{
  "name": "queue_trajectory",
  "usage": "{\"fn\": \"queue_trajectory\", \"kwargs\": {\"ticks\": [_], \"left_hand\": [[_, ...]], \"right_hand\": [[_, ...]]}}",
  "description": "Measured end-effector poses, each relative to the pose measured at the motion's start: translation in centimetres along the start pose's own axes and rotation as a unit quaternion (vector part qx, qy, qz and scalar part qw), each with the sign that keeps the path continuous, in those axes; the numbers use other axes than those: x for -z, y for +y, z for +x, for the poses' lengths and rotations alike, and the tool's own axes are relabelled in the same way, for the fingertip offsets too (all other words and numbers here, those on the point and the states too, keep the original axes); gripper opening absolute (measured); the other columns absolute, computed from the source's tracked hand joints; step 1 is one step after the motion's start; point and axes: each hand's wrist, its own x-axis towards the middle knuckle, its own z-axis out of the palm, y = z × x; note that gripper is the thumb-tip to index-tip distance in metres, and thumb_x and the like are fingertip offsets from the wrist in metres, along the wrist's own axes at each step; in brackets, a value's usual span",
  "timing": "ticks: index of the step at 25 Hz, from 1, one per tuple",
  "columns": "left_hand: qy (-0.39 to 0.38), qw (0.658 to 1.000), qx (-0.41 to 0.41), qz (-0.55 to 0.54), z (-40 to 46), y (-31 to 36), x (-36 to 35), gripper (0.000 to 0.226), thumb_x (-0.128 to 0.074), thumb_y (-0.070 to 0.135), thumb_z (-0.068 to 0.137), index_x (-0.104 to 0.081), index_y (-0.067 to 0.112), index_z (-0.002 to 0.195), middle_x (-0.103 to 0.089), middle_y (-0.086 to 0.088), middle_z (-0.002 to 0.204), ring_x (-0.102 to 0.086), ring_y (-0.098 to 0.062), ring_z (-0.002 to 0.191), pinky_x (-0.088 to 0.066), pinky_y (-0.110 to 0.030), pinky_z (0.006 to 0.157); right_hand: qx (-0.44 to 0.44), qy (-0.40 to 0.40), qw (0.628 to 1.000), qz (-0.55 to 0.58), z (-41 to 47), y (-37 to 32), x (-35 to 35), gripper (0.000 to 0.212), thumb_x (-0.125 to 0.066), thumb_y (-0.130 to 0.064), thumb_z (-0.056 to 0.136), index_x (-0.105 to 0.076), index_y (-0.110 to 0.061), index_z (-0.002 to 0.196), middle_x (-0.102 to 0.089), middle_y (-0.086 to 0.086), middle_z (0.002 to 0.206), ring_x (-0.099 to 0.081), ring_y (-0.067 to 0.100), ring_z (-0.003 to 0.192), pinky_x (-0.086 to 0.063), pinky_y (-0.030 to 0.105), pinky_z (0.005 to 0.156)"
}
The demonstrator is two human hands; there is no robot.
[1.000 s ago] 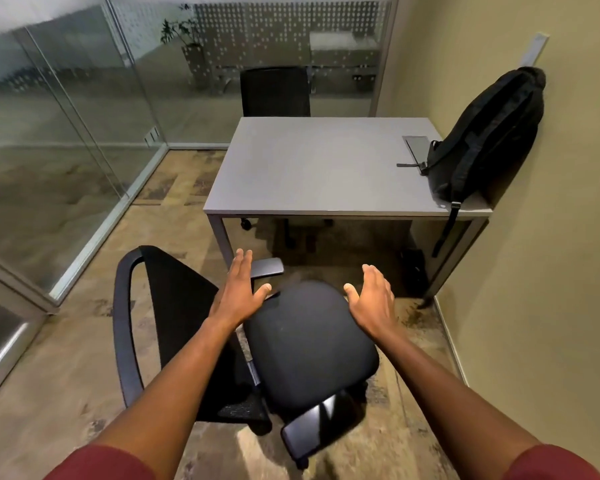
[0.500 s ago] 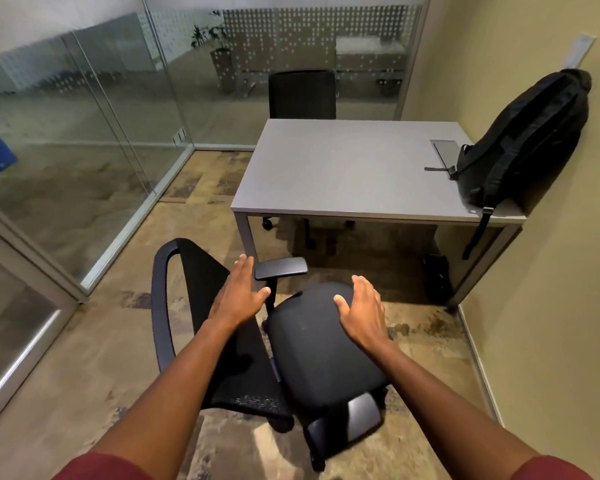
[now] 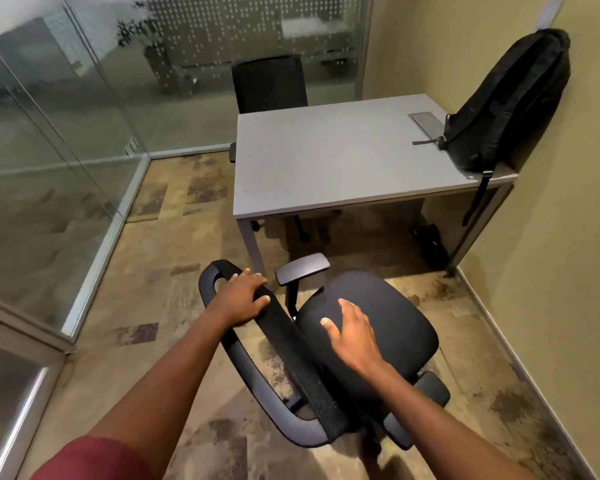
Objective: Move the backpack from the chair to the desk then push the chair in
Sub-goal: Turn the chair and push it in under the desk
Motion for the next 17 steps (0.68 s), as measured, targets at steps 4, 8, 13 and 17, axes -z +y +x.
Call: {"fn": "queue_trajectory", "kwargs": {"ticks": [4, 8, 13, 17], "left_hand": [[-0.035, 0.994, -0.093, 0.043, 0.3, -2.9, 0.3, 0.045, -0.041, 0.039, 0.097, -0.060, 0.020, 0.133, -0.057, -0.003, 0.143, -0.032, -0.026, 0.146, -0.015, -0.047, 0.120], [-0.037, 0.979, -0.177, 0.088, -0.3, -5.1, 0.0, 0.053, -0.030, 0.045, 0.093, -0.063, 0.027, 0.131, -0.059, 0.007, 0.141, -0.037, -0.017, 0.143, -0.015, -0.042, 0.119], [0.007, 0.976, -0.197, 0.094, -0.5, -5.4, -0.5, 0.052, -0.027, 0.044, 0.093, -0.067, 0.031, 0.123, -0.065, 0.007, 0.132, -0.049, -0.014, 0.131, -0.020, -0.042, 0.116], [0.026, 0.976, -0.197, 0.091, -0.5, -5.5, -0.7, 0.054, -0.025, 0.045, 0.092, -0.069, 0.032, 0.120, -0.067, 0.008, 0.129, -0.052, -0.012, 0.127, -0.022, -0.041, 0.115]], "right_hand": [[-0.017, -0.021, 0.999, 0.024, -2.4, -3.7, -3.9, 0.068, -0.050, -0.045, 0.098, -0.028, -0.011, 0.152, -0.033, 0.010, 0.158, -0.028, 0.026, 0.145, -0.024, 0.039, 0.118], [-0.024, -0.048, 0.998, 0.028, -4.3, -6.8, -6.2, 0.072, -0.046, -0.053, 0.097, -0.026, -0.011, 0.152, -0.035, 0.010, 0.157, -0.032, 0.026, 0.143, -0.029, 0.041, 0.116], [-0.055, -0.059, 0.995, -0.059, -6.2, -9.1, -7.6, 0.092, -0.037, -0.076, 0.085, -0.025, -0.015, 0.153, -0.035, 0.006, 0.158, -0.035, 0.027, 0.142, -0.034, 0.042, 0.112], [-0.057, -0.041, 0.989, -0.134, -7.8, -10.4, -8.5, 0.110, -0.024, -0.088, 0.075, -0.016, -0.015, 0.156, -0.024, 0.008, 0.162, -0.025, 0.029, 0.147, -0.025, 0.048, 0.117]]}}
